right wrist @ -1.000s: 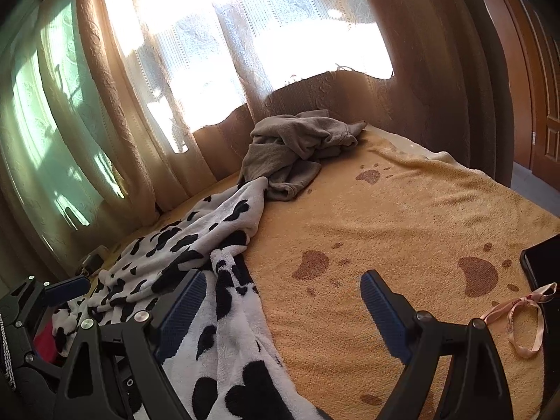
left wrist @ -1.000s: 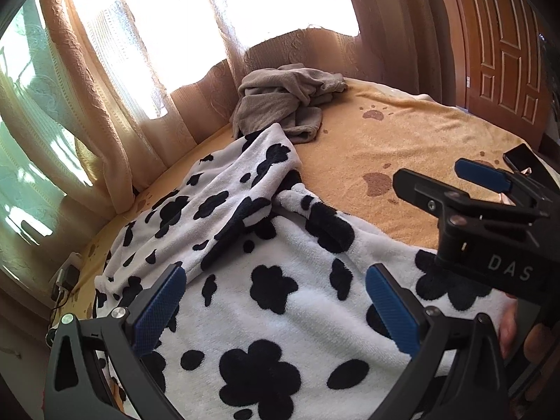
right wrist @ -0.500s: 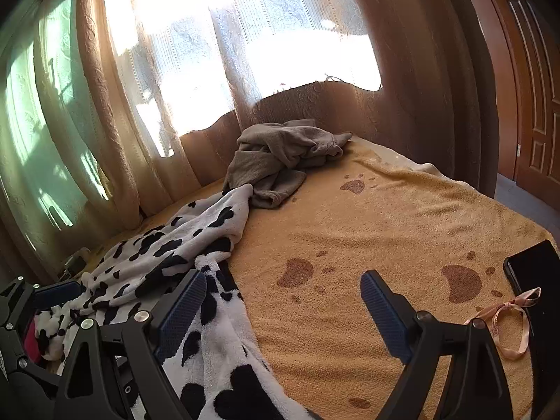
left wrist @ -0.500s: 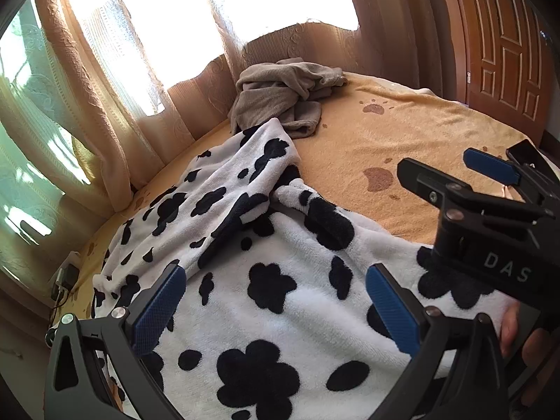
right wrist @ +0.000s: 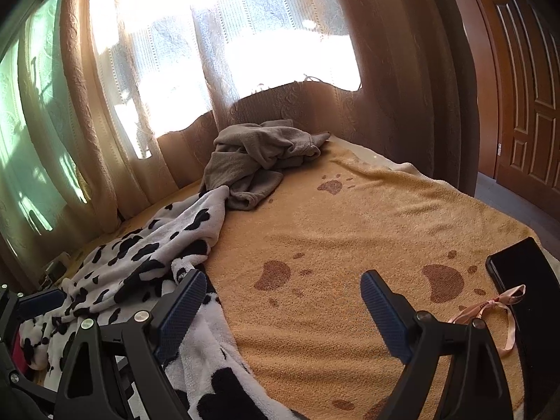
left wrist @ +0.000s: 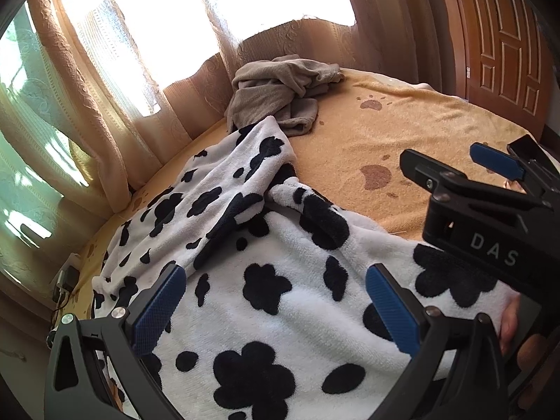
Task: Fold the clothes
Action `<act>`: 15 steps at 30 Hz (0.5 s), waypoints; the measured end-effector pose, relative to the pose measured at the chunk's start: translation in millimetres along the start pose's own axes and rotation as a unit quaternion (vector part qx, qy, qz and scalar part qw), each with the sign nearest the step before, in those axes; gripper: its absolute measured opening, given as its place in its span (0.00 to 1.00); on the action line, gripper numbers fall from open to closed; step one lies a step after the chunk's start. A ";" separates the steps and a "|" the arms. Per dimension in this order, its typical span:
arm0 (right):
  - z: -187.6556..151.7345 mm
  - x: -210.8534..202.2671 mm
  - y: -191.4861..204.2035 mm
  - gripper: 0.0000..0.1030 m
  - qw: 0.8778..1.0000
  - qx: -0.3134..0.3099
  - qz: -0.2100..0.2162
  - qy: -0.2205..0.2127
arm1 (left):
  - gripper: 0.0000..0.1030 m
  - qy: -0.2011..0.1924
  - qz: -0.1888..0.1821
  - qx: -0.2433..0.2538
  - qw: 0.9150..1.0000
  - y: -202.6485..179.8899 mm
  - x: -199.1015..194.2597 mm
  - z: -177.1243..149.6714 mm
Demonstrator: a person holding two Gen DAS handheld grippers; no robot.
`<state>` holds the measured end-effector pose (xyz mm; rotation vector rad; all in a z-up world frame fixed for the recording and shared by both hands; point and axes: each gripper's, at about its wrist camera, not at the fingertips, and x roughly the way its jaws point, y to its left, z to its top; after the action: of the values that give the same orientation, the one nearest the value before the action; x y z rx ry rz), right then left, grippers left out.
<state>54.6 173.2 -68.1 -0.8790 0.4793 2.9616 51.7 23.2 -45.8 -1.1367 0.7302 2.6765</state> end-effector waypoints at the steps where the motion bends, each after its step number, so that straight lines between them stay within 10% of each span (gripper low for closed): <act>1: 0.1 0.4 -0.3 0.89 1.000 0.000 0.001 0.000 | 1.00 0.000 0.000 0.000 1.000 -0.2 0.2 0.3; 15: 1.0 4.4 0.8 0.89 1.000 -0.002 0.002 0.004 | 1.00 0.001 0.000 0.007 1.000 -3.4 3.0 3.2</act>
<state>50.3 172.4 -69.4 -0.8920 0.4772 2.9646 48.6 27.5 -47.2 -1.1354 0.7469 2.6672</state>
